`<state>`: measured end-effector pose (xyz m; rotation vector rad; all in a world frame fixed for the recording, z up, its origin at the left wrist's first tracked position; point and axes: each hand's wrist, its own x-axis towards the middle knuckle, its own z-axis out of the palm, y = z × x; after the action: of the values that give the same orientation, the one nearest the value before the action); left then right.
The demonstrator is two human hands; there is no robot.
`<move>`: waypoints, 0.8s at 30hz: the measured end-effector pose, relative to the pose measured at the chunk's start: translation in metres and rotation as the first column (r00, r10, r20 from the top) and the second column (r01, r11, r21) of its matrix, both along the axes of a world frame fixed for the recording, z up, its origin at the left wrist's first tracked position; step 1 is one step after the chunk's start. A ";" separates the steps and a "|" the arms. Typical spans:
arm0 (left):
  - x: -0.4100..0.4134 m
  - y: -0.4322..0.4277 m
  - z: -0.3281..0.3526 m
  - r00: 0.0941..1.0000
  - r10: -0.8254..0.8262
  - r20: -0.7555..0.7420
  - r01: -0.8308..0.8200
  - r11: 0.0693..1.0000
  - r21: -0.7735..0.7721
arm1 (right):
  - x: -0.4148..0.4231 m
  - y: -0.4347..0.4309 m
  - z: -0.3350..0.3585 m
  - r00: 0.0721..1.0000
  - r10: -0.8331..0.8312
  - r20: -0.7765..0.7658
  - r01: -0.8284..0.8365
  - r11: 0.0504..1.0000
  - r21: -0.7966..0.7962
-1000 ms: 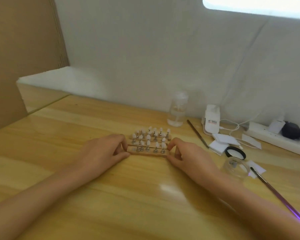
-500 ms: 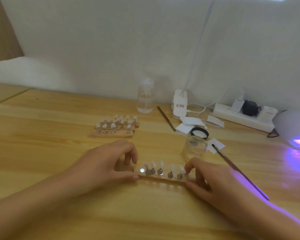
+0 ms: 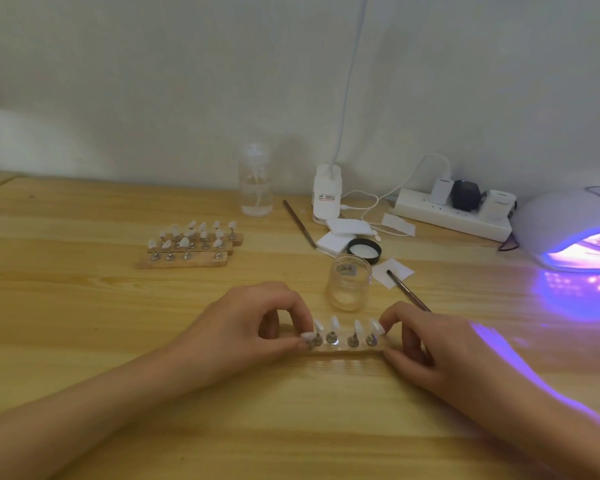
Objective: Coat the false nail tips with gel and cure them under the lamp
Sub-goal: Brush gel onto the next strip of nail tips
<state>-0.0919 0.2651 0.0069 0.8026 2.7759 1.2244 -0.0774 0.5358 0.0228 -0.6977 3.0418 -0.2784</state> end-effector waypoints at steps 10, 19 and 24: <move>0.001 -0.010 0.002 0.999 0.003 0.041 -0.006 0.997 0.074 | 0.003 -0.003 0.001 0.999 -0.020 -0.041 0.021 1.000 0.020; -0.002 -0.012 -0.002 0.997 -0.032 0.067 0.025 0.994 0.110 | -0.022 0.032 0.018 0.999 -0.048 0.007 0.048 0.976 -0.213; -0.006 -0.005 -0.005 0.999 -0.038 -0.009 0.039 0.996 0.085 | -0.036 0.042 -0.004 0.991 -0.133 0.032 0.136 0.980 -0.142</move>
<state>-0.0983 0.2599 0.0022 0.8632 2.7164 1.3444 -0.1132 0.5783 0.0184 -0.4895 3.0755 -0.5087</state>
